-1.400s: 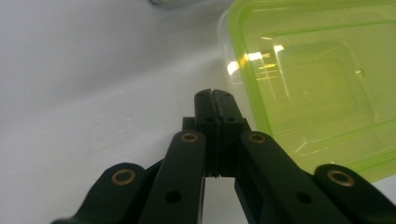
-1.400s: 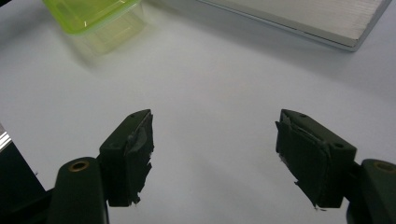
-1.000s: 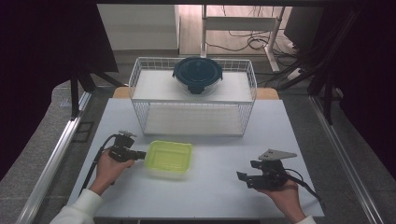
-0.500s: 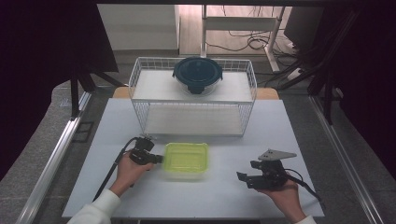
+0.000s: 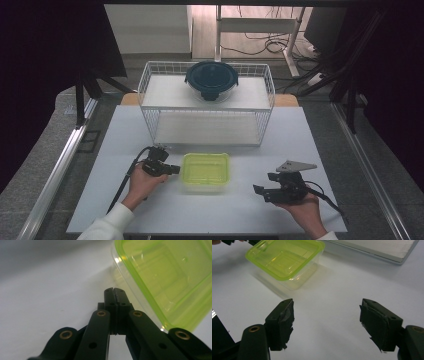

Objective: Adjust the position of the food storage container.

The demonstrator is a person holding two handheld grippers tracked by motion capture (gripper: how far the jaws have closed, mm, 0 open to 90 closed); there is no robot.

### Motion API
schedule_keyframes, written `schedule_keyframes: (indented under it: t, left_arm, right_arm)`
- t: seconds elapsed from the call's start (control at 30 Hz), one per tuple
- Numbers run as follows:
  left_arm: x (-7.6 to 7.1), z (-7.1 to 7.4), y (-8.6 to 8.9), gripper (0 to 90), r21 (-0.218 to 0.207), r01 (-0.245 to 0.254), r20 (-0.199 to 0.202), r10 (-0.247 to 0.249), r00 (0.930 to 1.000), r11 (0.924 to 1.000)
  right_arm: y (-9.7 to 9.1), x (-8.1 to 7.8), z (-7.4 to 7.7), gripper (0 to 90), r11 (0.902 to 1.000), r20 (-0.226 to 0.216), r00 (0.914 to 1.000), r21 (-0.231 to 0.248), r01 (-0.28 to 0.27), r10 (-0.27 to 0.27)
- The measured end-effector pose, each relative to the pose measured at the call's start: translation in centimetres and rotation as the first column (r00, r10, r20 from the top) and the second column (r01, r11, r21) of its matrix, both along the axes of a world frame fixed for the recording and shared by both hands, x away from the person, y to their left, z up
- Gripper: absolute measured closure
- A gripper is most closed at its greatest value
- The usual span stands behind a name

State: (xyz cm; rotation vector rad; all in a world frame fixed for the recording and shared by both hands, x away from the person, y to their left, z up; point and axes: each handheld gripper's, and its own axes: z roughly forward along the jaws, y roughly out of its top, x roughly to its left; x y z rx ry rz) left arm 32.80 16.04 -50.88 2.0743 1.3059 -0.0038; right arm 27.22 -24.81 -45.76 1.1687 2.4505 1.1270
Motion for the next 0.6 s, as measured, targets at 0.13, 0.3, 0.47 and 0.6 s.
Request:
schedule_keyframes:
  t: [0.13,0.3,0.47,0.6]
  left_arm:
    - [-1.7,1.2,1.6,90.0,-0.073,-0.035,0.046,0.038,0.9982,0.9967]
    - [-3.3,2.3,3.1,67.0,-0.123,-0.055,0.103,0.068,0.9923,0.9909]
    - [-3.8,2.9,3.1,37.6,-0.178,-0.073,0.106,0.093,0.99,0.9813]
    - [-4.0,3.0,2.8,32.0,-0.2,-0.06,0.098,0.08,0.992,0.978]
  right_arm:
    - [0.0,0.0,-0.1,26.8,1.0,0.005,1.0,0.001,0.003,-0.003]
    - [0.2,0.1,-0.2,26.8,1.0,0.007,1.0,0.005,-0.001,0.001]
    - [0.4,0.3,-0.3,24.6,0.9987,0.0,0.9998,0.048,-0.018,0.018]
    - [0.6,0.4,-0.3,23.8,0.9949,-0.022,0.9988,0.092,-0.041,0.043]
